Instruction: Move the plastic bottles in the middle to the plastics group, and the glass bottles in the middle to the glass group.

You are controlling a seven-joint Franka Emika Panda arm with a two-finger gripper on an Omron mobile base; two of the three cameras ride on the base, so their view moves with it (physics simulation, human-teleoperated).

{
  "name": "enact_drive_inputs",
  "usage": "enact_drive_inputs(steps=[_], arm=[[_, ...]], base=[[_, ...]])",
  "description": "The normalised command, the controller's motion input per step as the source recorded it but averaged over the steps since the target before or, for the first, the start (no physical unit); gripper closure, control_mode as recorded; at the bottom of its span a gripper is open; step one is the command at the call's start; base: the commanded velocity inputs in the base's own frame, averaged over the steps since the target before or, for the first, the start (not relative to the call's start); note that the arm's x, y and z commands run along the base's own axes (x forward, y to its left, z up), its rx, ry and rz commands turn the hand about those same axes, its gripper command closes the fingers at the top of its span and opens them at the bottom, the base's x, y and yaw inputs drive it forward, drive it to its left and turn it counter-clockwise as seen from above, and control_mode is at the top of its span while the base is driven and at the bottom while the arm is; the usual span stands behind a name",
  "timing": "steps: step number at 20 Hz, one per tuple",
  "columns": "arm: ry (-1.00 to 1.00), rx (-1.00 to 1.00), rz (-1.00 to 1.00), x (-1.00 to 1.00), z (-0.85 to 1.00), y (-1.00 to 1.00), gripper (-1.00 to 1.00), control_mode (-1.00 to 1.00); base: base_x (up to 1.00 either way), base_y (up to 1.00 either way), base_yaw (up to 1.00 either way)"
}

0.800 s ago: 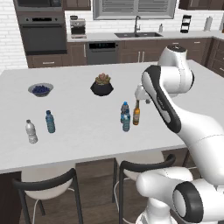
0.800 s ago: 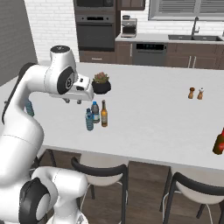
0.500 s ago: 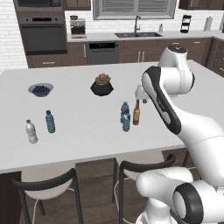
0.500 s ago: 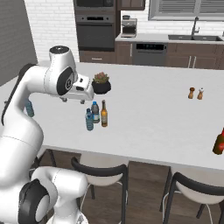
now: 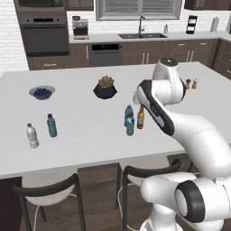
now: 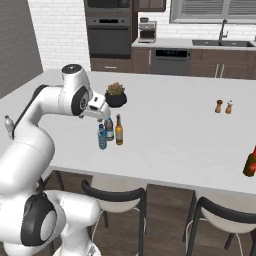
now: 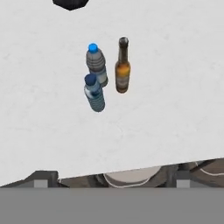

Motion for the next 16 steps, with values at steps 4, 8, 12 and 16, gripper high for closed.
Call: enact_drive_inputs(steps=[4,8,12,16], arm=[[-0.09,0.00,0.00,0.73,-0.45,0.26,-1.00,-1.00],[-0.10,0.00,0.00,0.36,-0.39,0.30,-1.00,-1.00],[-0.01,0.00,0.00,0.04,-0.34,0.18,-1.00,-1.00],[0.00,0.00,0.00,0.19,-0.32,0.00,-1.00,-1.00]], base=[[0.00,0.00,0.00],[0.00,0.00,0.00],[0.00,0.00,0.00],[0.00,0.00,0.00]])
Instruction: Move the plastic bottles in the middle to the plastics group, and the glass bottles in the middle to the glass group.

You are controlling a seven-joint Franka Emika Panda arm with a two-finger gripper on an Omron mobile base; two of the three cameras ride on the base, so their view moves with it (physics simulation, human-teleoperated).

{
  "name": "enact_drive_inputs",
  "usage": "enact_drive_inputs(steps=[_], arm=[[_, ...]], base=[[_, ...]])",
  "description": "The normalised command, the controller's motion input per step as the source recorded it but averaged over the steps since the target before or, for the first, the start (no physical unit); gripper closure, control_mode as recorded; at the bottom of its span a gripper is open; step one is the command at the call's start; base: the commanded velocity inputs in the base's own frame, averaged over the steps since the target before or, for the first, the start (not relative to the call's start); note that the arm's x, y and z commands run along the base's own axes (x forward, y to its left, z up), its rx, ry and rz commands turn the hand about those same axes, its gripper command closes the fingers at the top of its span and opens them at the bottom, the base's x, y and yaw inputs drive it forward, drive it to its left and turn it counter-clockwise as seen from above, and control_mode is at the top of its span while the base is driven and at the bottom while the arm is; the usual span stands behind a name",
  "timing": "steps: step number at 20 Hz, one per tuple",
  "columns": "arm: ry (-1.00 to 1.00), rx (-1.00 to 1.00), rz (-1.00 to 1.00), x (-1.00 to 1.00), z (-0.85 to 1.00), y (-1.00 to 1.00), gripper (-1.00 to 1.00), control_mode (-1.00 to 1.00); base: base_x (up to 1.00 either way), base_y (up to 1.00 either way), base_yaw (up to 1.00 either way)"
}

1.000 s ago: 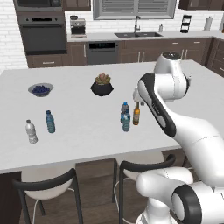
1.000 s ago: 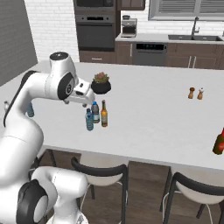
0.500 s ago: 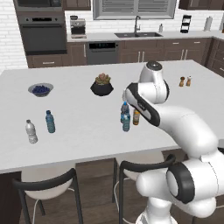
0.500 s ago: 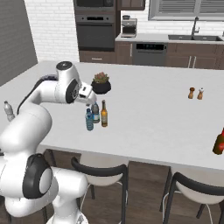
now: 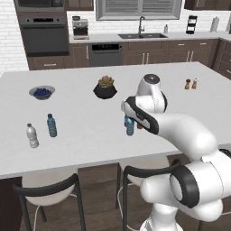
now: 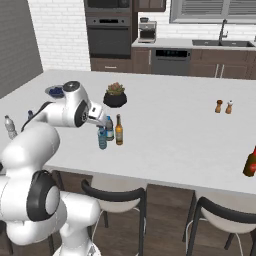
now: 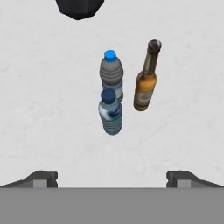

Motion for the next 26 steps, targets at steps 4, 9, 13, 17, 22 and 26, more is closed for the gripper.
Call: enact_drive_inputs(steps=[4,9,13,17,22,26], arm=[[0.01,0.00,0.00,0.30,-0.28,0.00,-1.00,-1.00],[0.01,0.00,0.02,0.33,-0.21,0.00,-1.00,-1.00],[0.00,0.00,0.02,0.34,-0.36,0.00,-1.00,-1.00],[0.00,0.00,0.01,0.23,-0.24,0.00,-1.00,-1.00],[0.00,0.00,0.02,0.19,-0.22,0.00,-1.00,-1.00],[0.00,0.00,0.02,0.23,-0.15,0.00,-1.00,-1.00]], base=[[0.00,0.00,0.00],[0.00,0.00,0.00],[0.00,0.00,0.00],[0.00,0.00,0.00],[0.00,0.00,0.00],[0.00,0.00,0.00]])
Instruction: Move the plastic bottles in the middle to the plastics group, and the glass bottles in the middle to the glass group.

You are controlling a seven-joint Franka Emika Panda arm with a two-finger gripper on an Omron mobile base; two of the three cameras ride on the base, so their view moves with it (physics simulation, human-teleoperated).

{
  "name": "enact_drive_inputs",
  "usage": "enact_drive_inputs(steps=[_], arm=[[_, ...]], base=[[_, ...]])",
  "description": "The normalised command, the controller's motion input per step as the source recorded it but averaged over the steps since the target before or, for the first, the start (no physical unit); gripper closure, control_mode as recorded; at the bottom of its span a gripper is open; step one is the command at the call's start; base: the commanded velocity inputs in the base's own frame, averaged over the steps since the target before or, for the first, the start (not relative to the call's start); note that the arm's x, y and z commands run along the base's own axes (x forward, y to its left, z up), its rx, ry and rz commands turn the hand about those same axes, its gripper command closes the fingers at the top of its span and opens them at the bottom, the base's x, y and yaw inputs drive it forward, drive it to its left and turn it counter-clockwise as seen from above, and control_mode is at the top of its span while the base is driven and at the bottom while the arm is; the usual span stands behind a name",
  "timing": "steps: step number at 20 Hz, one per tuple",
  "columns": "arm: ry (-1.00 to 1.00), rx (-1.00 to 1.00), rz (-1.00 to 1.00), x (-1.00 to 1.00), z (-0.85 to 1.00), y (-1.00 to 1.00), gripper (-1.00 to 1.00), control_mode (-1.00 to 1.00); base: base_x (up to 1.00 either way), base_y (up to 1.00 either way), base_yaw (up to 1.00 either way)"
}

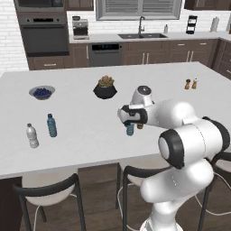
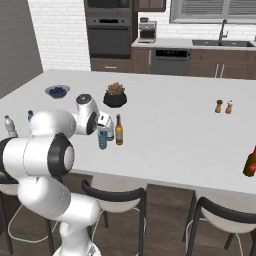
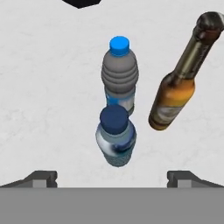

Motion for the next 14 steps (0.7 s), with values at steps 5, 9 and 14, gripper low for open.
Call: enact_drive_inputs(steps=[5,9,14], arm=[[0.00,0.00,0.04,0.22,-0.07,0.00,-1.00,-1.00],[0.02,0.00,0.03,0.02,-0.15,0.00,-1.00,-1.00],[0.05,0.00,0.02,0.00,-0.20,0.00,-1.00,-1.00]], base=[[0.00,0.00,0.00],[0.00,0.00,0.00],[0.00,0.00,0.00]])
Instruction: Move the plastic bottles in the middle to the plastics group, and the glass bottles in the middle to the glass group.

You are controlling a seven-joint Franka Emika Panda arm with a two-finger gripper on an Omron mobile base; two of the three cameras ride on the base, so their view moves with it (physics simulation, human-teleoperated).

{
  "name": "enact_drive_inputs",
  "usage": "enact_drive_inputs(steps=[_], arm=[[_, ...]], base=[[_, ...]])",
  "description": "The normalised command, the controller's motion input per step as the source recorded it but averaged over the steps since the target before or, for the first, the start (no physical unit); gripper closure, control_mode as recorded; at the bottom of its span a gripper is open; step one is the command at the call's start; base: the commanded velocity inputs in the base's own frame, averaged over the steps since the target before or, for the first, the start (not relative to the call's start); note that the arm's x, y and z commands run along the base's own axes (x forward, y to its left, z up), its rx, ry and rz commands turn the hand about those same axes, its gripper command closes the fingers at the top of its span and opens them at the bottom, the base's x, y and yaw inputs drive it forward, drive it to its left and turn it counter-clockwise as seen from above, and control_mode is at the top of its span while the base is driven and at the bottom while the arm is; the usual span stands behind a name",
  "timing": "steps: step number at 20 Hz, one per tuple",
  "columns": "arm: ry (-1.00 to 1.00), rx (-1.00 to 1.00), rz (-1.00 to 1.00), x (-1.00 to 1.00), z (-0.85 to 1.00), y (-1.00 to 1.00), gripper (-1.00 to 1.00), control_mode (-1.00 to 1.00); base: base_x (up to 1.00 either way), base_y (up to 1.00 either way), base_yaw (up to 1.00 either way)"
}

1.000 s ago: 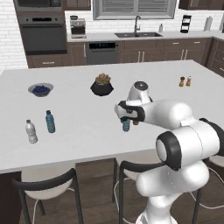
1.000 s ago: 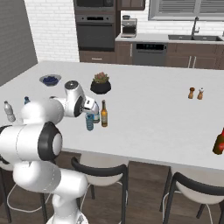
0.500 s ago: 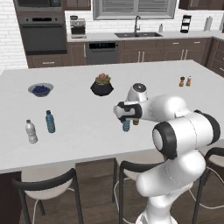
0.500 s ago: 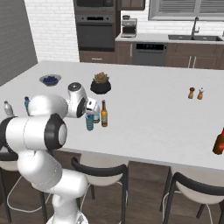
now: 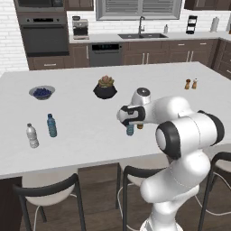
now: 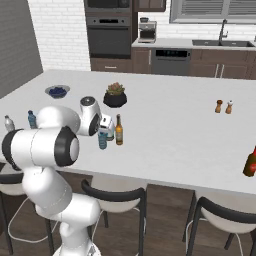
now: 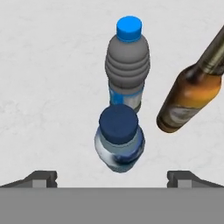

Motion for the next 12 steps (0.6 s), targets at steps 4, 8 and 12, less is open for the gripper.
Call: enact_drive_inputs(steps=[4,8,12], arm=[[0.03,0.00,0.00,0.04,-0.14,0.00,-1.00,-1.00],[0.00,0.00,0.00,0.08,-0.02,0.00,-1.00,-1.00],[0.00,0.00,0.00,0.09,0.00,0.00,-1.00,-1.00]], base=[[0.00,0.00,0.00],[0.00,0.00,0.00],[0.00,0.00,0.00]])
